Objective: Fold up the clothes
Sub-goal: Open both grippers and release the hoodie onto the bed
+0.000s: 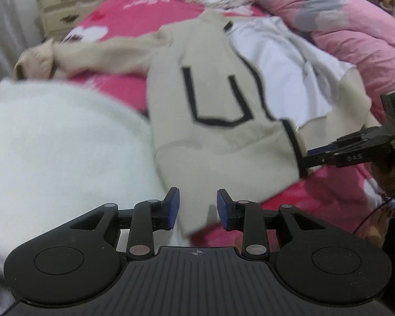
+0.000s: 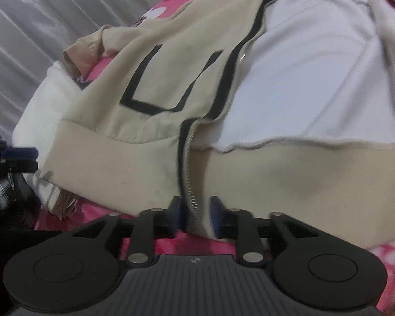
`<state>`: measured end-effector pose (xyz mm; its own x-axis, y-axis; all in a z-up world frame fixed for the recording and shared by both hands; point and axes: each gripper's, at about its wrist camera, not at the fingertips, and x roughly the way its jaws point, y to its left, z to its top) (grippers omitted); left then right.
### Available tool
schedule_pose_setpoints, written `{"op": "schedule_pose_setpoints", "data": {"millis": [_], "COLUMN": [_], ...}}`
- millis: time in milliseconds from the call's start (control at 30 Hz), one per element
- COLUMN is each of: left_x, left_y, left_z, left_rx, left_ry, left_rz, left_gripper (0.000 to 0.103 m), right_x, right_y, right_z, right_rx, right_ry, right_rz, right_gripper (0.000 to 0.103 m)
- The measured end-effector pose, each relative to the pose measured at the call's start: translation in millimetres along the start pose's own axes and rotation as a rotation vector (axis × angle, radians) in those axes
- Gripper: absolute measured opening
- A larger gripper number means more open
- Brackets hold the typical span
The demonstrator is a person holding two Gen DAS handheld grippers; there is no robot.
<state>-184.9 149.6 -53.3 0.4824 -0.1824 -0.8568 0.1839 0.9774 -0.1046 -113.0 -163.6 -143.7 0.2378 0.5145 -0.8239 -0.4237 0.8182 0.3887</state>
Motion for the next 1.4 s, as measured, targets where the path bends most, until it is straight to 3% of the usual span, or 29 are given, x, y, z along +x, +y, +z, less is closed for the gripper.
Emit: {"op": "schedule_pose_setpoints", "data": {"millis": [133, 300, 400, 500, 600, 733, 833, 900, 1033, 1067, 1133, 1200, 1400], "left_x": [26.4, 76.9, 107.3, 137.1, 159.4, 178.6, 184.7, 186.5, 191.2, 192.5, 194.5, 199.0, 202.9], "left_y": [-10.0, -24.2, -34.6, -44.7, -50.4, -54.1, -55.4, -54.7, -52.9, -54.0, -56.8, -59.9, -59.4], "left_z": [32.6, 85.3, 106.8, 118.2, 121.2, 119.3, 116.9, 115.5, 116.4, 116.5, 116.9, 119.0, 123.5], "left_rx": [0.057, 0.036, 0.023, 0.006, -0.016, -0.046, -0.045, -0.058, -0.093, -0.099, -0.100, -0.092, -0.094], "left_ry": [0.006, 0.020, 0.002, -0.015, -0.001, 0.033, 0.043, 0.049, 0.069, 0.074, 0.080, 0.084, 0.107], "left_rz": [-0.030, -0.143, -0.208, -0.221, -0.232, -0.267, -0.276, -0.289, -0.338, -0.348, -0.354, -0.348, -0.357], "left_gripper": [0.032, 0.032, 0.032, 0.032, 0.032, 0.032, 0.032, 0.032, 0.032, 0.032, 0.032, 0.031, 0.031], "right_x": [-34.5, -47.3, -27.0, 5.1, 34.7, 63.8, 84.0, 97.1, 122.5, 126.4, 128.0, 122.0, 79.9], "right_y": [-14.3, -38.4, -56.5, -82.8, -112.5, -132.2, -143.1, -150.6, -156.9, -157.0, -156.0, -154.7, -136.4], "right_z": [29.7, 115.1, 172.6, 225.7, 262.0, 298.8, 324.6, 337.1, 345.9, 345.9, 346.2, 346.8, 351.7], "right_rx": [-0.038, -0.041, -0.040, 0.011, 0.103, 0.112, 0.060, 0.032, 0.002, -0.005, -0.023, -0.041, -0.135], "right_ry": [-0.003, 0.000, -0.056, -0.159, -0.225, -0.290, -0.289, -0.269, -0.196, -0.181, -0.166, -0.169, -0.252], "right_rz": [-0.034, -0.066, -0.096, -0.105, -0.066, -0.044, -0.063, -0.036, -0.012, -0.006, 0.000, -0.010, 0.010], "right_gripper": [0.033, 0.034, 0.034, 0.034, 0.034, 0.034, 0.046, 0.062, 0.063, 0.063, 0.051, 0.025, 0.017]}}
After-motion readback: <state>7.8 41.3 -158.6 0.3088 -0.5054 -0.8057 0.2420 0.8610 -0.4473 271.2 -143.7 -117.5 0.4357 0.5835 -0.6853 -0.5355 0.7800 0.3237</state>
